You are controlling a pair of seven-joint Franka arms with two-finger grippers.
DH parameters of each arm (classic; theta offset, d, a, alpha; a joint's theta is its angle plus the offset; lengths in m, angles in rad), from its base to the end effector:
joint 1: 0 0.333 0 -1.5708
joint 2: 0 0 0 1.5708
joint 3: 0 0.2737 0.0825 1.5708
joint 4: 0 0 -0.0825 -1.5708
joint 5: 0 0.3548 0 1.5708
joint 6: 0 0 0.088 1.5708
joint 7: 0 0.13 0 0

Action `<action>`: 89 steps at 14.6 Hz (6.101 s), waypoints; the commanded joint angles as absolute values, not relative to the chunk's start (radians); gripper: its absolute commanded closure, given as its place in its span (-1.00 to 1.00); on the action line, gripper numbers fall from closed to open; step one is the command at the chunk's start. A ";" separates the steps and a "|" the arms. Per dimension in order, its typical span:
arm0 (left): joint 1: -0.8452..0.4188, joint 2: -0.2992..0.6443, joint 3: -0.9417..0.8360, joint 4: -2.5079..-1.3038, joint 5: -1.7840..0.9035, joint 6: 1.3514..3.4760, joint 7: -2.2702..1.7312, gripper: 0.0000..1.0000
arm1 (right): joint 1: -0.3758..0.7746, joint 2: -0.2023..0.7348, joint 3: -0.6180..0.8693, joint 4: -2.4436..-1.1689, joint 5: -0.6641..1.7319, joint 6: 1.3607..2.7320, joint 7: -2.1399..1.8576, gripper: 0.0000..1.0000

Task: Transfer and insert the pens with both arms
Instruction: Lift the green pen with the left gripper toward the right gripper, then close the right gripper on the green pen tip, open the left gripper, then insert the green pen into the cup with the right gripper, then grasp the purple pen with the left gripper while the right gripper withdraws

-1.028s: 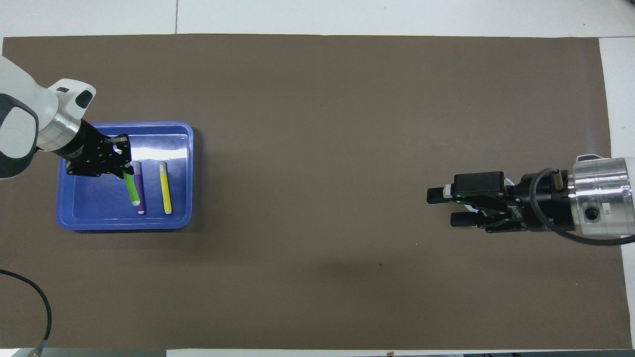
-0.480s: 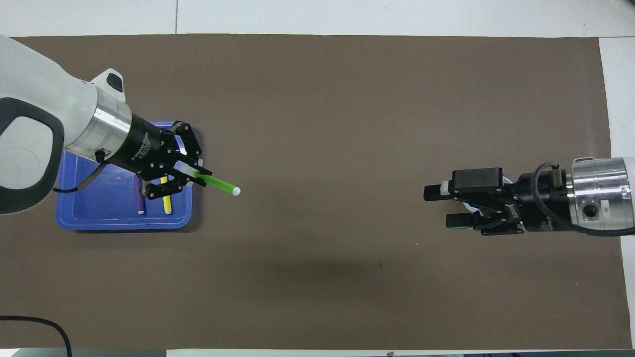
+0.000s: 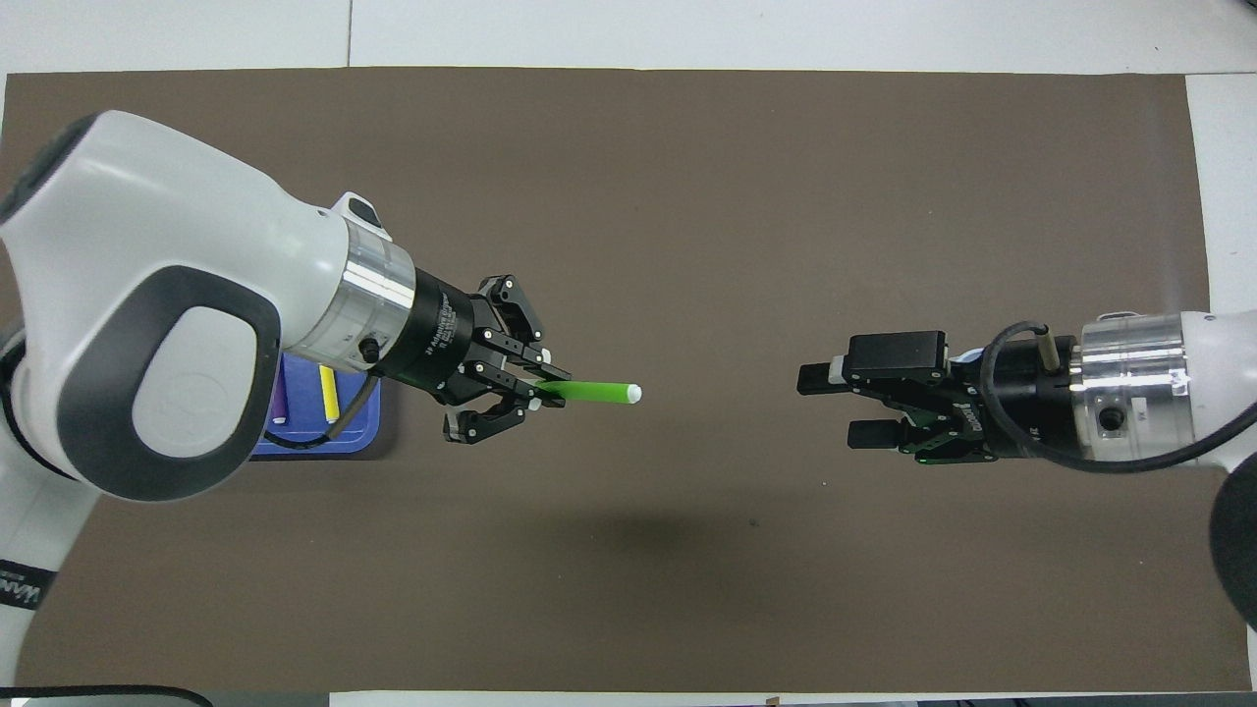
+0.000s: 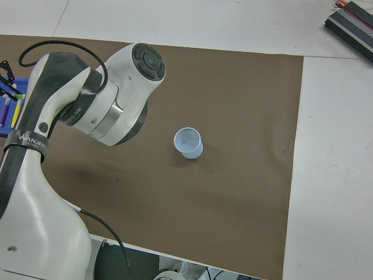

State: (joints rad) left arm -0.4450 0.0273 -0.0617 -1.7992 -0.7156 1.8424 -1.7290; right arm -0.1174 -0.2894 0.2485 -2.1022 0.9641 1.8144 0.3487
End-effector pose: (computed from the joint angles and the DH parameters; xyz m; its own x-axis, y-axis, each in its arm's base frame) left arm 0.4490 -0.3252 0.4901 0.0690 0.7812 -0.6205 0.9680 -0.2028 -0.1476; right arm 0.4504 0.1550 0.5174 0.8890 -0.3010 -0.3451 -0.4579 -0.5765 -0.6767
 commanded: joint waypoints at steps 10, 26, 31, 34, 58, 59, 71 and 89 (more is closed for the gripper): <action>-0.577 -0.074 -0.048 -1.950 -0.815 2.091 -1.953 1.00 | -0.123 -0.293 0.359 -2.091 0.989 1.939 0.446 -1.00; -0.584 -0.092 -0.049 -1.953 -0.847 2.109 -1.944 1.00 | -0.123 -0.290 0.387 -2.091 0.988 1.996 0.443 0.12; -0.584 -0.094 -0.049 -1.953 -0.847 2.115 -1.944 1.00 | -0.124 -0.288 0.387 -2.086 0.988 1.987 0.445 0.94; -0.584 -0.094 -0.049 -1.953 -0.847 2.115 -1.944 1.00 | -0.126 -0.281 0.387 -2.072 0.985 1.976 0.446 1.00; -0.264 -0.103 -0.037 -1.925 -0.533 1.825 -1.516 -1.00 | -0.368 -0.210 0.376 -1.929 0.117 1.785 -0.389 1.00; -0.237 -0.104 -0.037 -1.927 -0.510 1.819 -1.465 -1.00 | -0.379 -0.210 0.376 -1.965 0.115 1.836 -0.396 1.00; 0.112 -0.092 -0.035 -1.997 -0.419 1.835 -0.711 -1.00 | -0.443 -0.114 0.376 -2.131 0.110 2.040 -0.426 0.63; 0.046 0.127 -0.037 -2.172 0.063 2.276 0.040 -1.00 | -0.462 -0.169 0.356 -1.836 0.576 1.482 -0.145 -1.00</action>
State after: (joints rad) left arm 0.0580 0.1280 -0.0458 -2.1181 0.0176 2.2029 0.0189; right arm -0.4458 -0.1389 0.3503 -1.7818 0.4895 1.4979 -0.2789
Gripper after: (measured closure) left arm 0.000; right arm 0.000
